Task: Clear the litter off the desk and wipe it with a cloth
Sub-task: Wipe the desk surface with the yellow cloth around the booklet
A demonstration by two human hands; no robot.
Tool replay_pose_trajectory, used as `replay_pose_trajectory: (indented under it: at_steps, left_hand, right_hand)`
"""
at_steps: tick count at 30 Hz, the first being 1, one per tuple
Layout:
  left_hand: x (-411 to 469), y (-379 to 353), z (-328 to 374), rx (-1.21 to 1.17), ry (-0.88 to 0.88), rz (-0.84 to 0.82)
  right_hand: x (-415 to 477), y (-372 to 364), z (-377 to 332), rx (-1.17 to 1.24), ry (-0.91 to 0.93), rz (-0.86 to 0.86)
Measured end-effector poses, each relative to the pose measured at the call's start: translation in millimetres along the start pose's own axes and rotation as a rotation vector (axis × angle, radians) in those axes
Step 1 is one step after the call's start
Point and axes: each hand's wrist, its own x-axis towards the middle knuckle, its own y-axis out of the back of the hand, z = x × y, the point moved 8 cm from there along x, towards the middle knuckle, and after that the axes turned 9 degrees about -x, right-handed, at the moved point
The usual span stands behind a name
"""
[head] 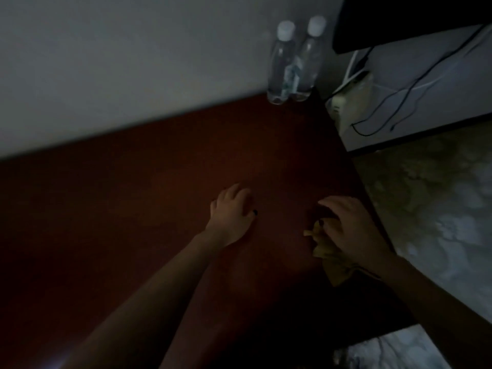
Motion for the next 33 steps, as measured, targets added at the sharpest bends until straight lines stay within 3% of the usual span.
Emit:
replay_pose_trajectory:
  at_steps: [6,10,17,23,27,33]
  left_hand:
    - [45,2,0,0.08,0.187,0.04]
    - [54,4,-20,0.088,0.307,-0.007]
    - [54,1,-29,0.098,0.238,-0.078]
    - [53,-5,-29,0.111,0.216,-0.08]
    - [52,-5,-29,0.086,0.201,-0.074]
    - [45,-2,-27,0.033,0.153,0.004]
  right_hand:
    - [-67,-52,16,-0.386,0.016,-0.144]
    - [-40,-64,21,-0.517,0.033,-0.176]
    - [105,-54,34,-0.5,0.083,-0.175]
    - [187,-40,30,-0.331,-0.123,-0.198]
    - [149,-45,24,-0.398,-0.039,-0.192]
    - [13,-79,-11,-0.464,0.093,-0.19]
